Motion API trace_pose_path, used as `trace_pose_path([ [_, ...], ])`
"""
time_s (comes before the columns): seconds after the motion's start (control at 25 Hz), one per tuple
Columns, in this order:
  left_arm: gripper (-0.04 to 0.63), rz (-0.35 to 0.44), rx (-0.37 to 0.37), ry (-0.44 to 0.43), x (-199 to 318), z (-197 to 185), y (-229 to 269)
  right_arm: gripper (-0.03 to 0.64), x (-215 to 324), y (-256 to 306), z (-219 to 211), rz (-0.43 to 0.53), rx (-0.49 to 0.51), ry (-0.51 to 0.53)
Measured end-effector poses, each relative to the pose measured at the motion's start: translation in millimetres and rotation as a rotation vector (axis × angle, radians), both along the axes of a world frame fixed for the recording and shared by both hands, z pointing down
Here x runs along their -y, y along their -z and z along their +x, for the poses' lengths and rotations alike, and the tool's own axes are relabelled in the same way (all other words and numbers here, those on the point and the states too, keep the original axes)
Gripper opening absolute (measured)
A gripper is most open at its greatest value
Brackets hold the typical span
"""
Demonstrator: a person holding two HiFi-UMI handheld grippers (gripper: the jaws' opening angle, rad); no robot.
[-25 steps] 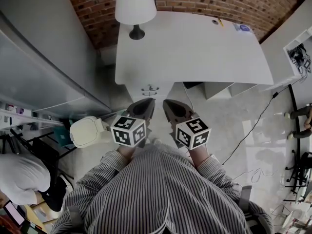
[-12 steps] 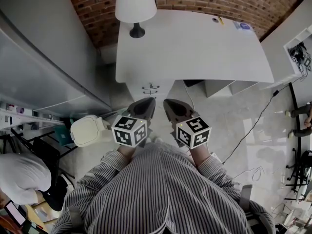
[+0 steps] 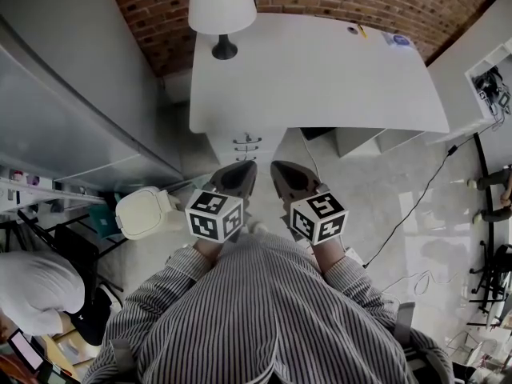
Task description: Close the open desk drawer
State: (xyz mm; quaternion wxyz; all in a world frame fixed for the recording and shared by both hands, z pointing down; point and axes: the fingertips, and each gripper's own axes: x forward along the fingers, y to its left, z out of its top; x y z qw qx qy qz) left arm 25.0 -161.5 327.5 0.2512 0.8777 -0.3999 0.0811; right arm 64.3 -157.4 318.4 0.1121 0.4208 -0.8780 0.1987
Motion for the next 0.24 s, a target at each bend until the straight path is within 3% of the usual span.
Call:
trace_pose_path([
  [0.24,0.012,0.0,0.003,-0.001,-1.6,-3.7,1.7,0.015,-3.0,-3.7,1.0,-0.023,0.008,-0.009],
])
